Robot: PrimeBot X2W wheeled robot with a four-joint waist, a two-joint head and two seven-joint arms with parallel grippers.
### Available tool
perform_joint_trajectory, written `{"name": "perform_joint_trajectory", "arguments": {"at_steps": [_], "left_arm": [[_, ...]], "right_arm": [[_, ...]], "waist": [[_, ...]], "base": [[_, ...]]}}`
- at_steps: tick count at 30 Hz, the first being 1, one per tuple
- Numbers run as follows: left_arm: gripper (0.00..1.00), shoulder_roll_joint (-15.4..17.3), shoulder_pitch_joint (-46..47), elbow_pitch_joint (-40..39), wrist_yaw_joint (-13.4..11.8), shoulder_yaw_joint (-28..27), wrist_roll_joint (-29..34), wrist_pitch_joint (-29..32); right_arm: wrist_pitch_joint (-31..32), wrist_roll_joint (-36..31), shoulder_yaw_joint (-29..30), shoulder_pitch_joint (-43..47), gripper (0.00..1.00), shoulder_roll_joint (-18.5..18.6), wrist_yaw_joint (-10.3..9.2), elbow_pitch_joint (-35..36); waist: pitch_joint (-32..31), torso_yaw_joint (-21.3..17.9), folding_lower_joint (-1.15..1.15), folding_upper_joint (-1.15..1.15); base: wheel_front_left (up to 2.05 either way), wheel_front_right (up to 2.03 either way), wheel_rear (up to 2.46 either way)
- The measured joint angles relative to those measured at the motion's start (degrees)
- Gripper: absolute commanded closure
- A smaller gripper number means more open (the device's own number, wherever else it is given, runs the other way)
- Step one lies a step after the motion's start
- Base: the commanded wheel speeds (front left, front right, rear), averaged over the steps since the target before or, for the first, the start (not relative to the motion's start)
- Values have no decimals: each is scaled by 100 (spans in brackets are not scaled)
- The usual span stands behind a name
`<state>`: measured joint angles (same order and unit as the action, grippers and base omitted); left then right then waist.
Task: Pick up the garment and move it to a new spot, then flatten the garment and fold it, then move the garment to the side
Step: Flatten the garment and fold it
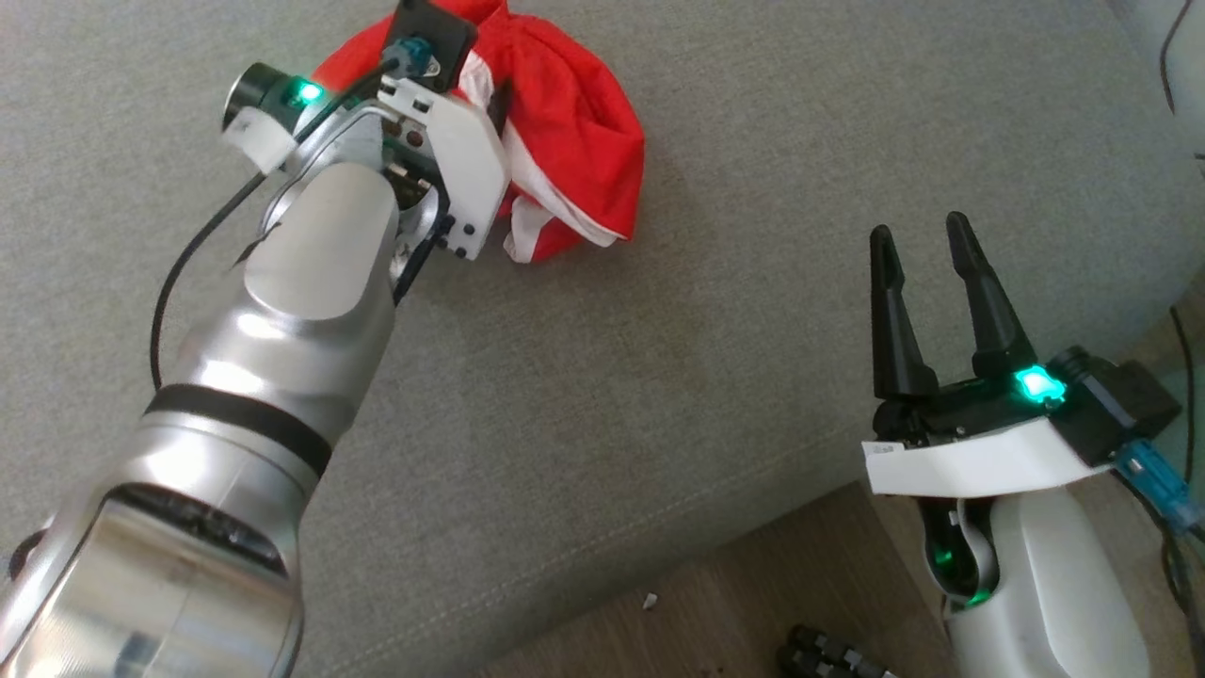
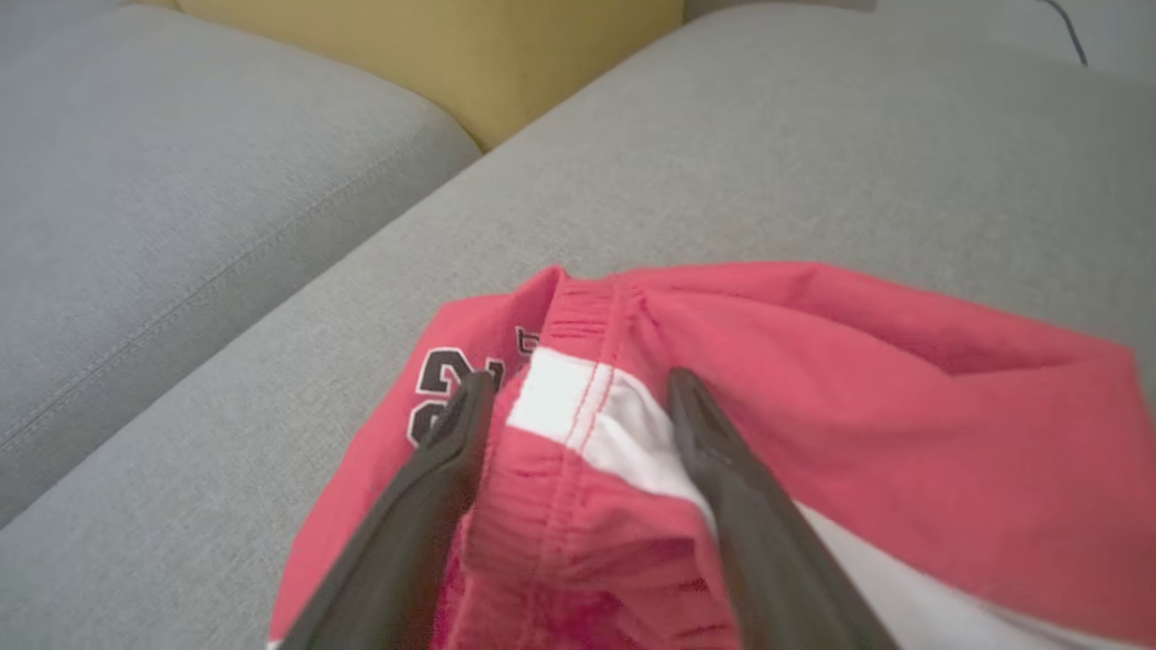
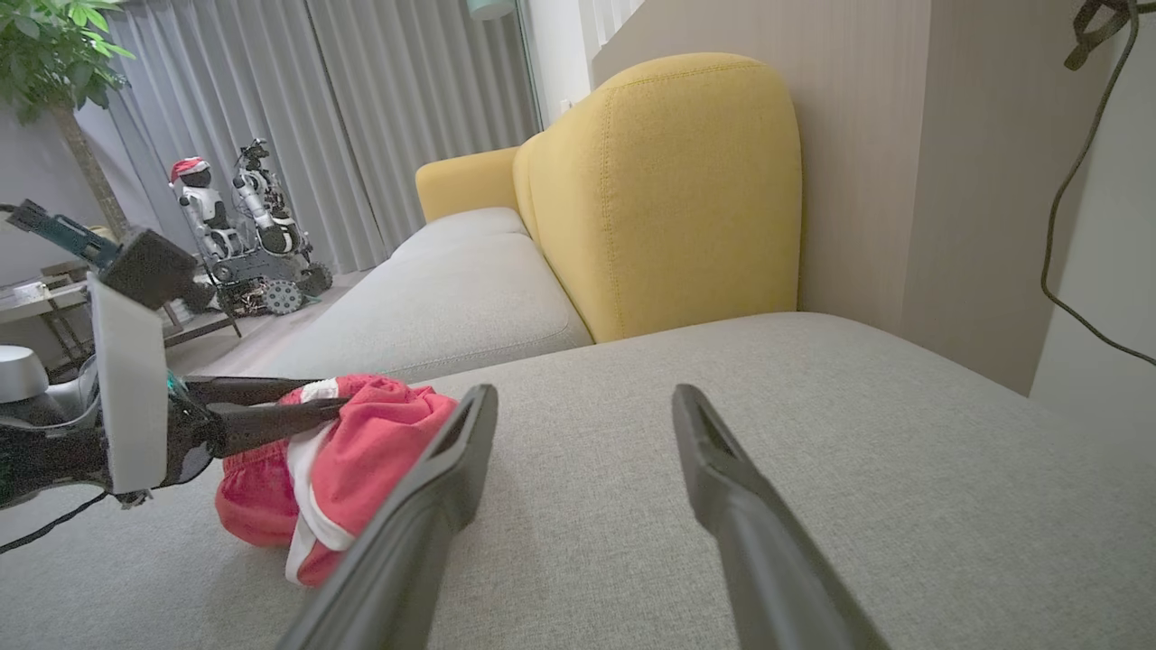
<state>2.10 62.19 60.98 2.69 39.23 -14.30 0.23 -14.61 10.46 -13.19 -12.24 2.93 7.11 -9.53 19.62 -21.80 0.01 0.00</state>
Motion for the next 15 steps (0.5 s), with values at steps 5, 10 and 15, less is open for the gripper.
{"name": "perform_joint_trajectory", "arguments": {"at_steps": [5, 10, 15], "left_arm": [[100, -4, 20, 196, 243, 97, -180, 271], [100, -4, 20, 22, 243, 102, -371, -111], [100, -9, 33, -319, 235, 57, -648, -818]], "right_arm": [[0, 0, 9, -1, 0, 0, 0, -1], [1, 8, 9, -4, 0, 0, 0, -5], [1, 107, -43, -79, 0, 0, 0, -65]], "waist": [[-23, 33, 0, 0], [-99, 78, 0, 0], [-273, 24, 0, 0]], "base": [[0, 0, 0], [0, 0, 0], [0, 0, 0]]}}
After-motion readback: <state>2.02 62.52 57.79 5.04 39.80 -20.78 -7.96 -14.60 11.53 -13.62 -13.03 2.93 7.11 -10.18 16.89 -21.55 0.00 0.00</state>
